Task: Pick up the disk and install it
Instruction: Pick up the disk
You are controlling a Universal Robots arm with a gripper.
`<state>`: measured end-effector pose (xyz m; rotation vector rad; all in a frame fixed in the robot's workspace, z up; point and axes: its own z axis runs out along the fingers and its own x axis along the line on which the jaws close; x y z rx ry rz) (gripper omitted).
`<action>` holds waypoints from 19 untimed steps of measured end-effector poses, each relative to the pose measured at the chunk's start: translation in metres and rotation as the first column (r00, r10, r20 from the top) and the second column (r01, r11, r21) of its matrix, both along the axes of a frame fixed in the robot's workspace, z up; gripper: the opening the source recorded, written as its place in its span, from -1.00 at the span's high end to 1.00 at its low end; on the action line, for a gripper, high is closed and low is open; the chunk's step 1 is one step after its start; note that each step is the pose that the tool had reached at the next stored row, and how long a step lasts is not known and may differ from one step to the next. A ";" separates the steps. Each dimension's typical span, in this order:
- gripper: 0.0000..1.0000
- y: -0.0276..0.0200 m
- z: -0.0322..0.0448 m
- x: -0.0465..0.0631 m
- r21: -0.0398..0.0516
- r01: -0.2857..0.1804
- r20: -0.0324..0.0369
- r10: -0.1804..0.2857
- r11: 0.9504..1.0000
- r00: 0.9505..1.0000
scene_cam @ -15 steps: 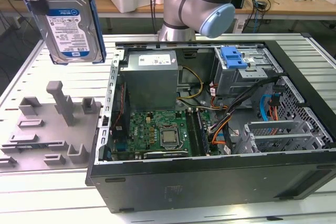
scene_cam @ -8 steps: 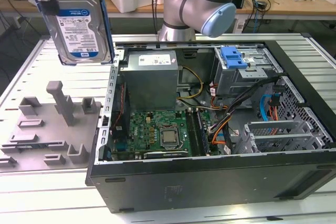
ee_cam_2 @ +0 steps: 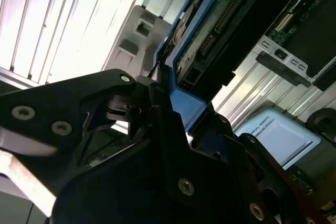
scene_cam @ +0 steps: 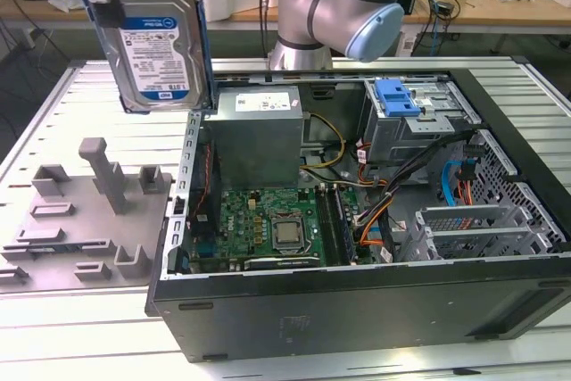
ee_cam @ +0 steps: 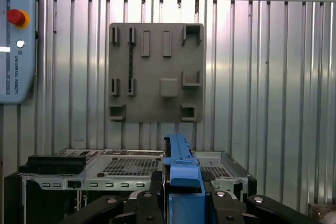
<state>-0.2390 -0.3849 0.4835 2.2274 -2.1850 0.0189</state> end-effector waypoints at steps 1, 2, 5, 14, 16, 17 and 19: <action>0.26 -0.0009 0.0002 0.002 0.000 0.000 0.000 0.000 1.000 1.000; 0.26 -0.0022 0.0004 0.005 0.000 0.000 0.000 0.000 1.000 1.000; 0.26 -0.0076 0.0014 0.016 0.000 0.000 0.000 0.000 1.000 1.000; 0.26 -0.0282 0.0041 0.052 0.000 0.000 0.000 0.000 1.000 1.000; 0.26 -0.0314 0.0047 0.057 0.000 0.000 0.000 0.000 1.000 1.000; 0.26 -0.0330 0.0049 0.060 0.000 0.000 0.000 0.000 1.000 1.000; 0.26 -0.0366 0.0056 0.065 0.000 0.000 0.000 0.000 1.000 1.000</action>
